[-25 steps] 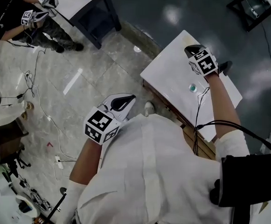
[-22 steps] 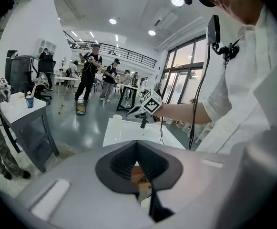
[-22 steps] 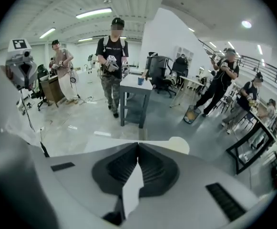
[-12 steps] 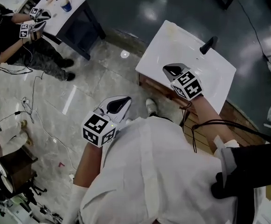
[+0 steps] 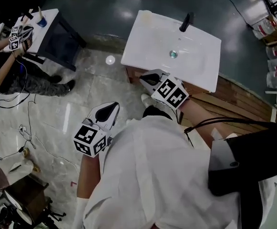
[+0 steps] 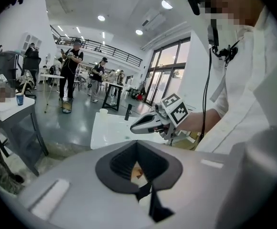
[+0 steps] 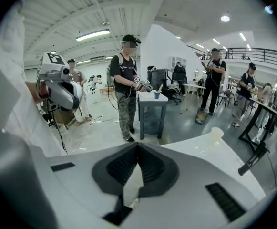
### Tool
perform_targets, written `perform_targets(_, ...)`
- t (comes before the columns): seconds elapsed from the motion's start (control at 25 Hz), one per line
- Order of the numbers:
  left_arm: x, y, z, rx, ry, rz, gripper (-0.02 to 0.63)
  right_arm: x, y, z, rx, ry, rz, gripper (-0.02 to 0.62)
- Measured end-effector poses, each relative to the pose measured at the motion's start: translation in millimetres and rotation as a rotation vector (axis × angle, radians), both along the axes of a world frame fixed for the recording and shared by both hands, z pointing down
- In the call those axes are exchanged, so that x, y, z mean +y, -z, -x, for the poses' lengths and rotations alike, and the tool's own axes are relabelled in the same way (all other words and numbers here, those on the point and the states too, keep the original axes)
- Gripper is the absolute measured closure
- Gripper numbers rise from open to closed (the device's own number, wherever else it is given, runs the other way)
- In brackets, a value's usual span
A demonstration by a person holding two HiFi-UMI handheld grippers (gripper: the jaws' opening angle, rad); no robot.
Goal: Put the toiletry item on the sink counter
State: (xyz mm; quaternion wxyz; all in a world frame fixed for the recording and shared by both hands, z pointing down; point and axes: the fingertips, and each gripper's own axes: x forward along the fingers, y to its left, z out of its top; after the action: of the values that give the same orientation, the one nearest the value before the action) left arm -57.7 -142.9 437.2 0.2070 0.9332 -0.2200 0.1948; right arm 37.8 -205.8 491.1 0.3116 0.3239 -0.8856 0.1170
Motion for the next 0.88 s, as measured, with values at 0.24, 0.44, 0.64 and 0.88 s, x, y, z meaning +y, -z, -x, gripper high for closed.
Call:
perform_targets(0.24,20,-3,7,0.004,-0.025,0.001,0.6,35,4,24,-0.018,0.015,-0.001,0.591)
perform_targets(0.44,32,-5,12,0.006,-0.04,0.004,0.6,52,7,39,-0.016,0.035,-0.009,0.591)
perform_targets(0.64,39,-5,18,0.009,-0.041,0.008,0.6,62,10,50,-0.012,0.054,-0.019,0.591)
perform_targets(0.88,46,-8,27,0.011,-0.031,0.009,0.6,68,11,61,-0.002,0.077,-0.027,0.591)
